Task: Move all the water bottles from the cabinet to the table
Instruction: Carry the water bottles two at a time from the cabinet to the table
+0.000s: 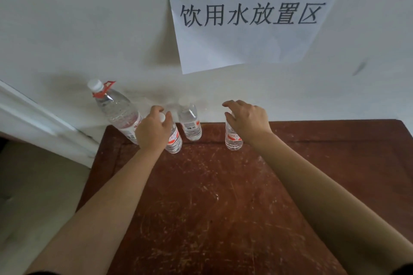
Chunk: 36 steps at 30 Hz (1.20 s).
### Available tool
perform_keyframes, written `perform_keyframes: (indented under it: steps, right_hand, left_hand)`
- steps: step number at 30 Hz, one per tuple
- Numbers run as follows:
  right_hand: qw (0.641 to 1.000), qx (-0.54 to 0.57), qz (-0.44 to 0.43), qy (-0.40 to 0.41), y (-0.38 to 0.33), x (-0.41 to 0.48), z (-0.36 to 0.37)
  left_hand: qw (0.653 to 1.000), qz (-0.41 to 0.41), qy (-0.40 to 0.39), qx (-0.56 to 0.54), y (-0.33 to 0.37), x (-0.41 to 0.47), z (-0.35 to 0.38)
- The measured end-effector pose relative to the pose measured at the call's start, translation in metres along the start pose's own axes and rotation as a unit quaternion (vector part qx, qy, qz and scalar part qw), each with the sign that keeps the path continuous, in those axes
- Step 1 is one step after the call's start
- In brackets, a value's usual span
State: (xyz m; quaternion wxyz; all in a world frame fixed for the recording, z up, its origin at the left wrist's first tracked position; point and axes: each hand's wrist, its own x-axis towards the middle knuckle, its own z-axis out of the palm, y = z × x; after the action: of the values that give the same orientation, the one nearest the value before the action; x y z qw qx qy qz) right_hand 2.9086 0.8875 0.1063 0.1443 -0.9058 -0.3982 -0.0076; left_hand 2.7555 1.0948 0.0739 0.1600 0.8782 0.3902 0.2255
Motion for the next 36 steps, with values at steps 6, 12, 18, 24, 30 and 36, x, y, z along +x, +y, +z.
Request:
perform_keyframes:
  steps: [6,12,18,24,30,36]
  right_hand:
    - [0.999,-0.012,0.020,-0.021,0.001,-0.011,0.020]
    - [0.998,-0.056,0.025,-0.017,-0.013,-0.055,0.010]
    - [0.996,-0.072,0.045,-0.005,-0.026,-0.123,0.001]
    - [0.996,-0.083,0.004,-0.026,-0.043,-0.170,0.008]
    - [0.988,-0.028,-0.148,-0.043,-0.110,-0.185,0.028]
    - [0.930,0.094,-0.343,-0.092,-0.253,-0.252,0.056]
  left_hand:
    - [0.993,0.066,-0.088,0.032,-0.021,-0.002,-0.017]
    - [0.974,0.194,-0.048,0.102,-0.018,-0.029,-0.037]
    - [0.971,0.210,-0.082,0.080,-0.019,-0.081,-0.050]
    - [0.980,0.143,-0.105,0.093,-0.040,-0.146,-0.073]
    - [0.989,-0.035,-0.048,0.138,-0.091,-0.246,-0.145]
    - [0.954,-0.220,0.032,0.203,-0.137,-0.409,-0.247]
